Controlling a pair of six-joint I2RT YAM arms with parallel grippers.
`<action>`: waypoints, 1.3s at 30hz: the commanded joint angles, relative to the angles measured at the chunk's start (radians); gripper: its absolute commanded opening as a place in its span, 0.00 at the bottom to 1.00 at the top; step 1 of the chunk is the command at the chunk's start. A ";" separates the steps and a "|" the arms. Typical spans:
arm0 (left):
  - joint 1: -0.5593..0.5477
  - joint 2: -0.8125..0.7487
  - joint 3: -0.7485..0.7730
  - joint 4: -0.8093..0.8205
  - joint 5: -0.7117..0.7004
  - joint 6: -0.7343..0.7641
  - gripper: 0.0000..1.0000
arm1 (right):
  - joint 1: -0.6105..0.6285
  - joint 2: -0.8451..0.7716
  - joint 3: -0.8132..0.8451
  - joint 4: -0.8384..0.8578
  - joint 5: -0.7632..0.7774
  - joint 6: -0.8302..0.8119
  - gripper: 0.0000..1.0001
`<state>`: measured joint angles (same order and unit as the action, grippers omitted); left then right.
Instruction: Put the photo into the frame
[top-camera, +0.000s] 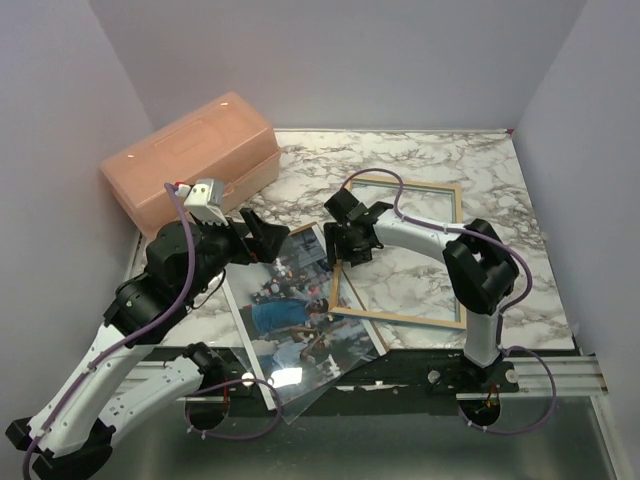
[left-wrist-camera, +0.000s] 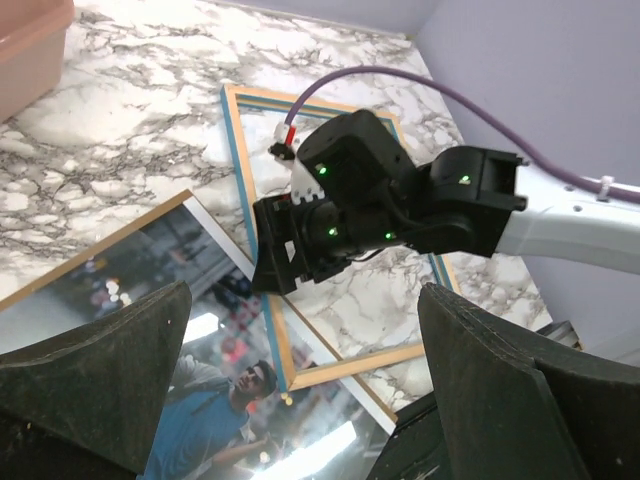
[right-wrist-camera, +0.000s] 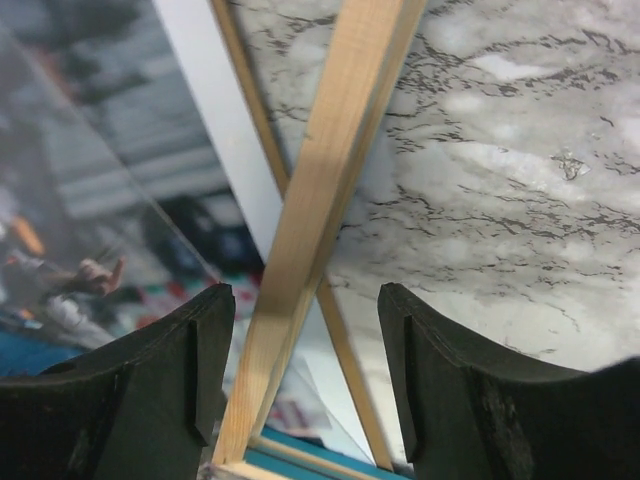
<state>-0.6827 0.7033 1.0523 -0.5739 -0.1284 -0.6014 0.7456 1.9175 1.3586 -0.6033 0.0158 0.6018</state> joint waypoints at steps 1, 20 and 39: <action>0.002 -0.007 -0.011 0.036 -0.028 0.031 0.99 | 0.023 0.046 0.027 -0.043 0.096 -0.001 0.61; 0.002 0.070 -0.009 0.042 0.016 0.031 0.99 | 0.033 -0.049 -0.035 -0.102 0.249 -0.046 0.00; 0.001 0.093 -0.006 0.038 0.036 0.028 0.99 | -0.094 -0.120 -0.139 -0.092 0.269 -0.089 0.00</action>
<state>-0.6827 0.7918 1.0485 -0.5545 -0.1177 -0.5835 0.6743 1.8439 1.2396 -0.6941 0.2546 0.5228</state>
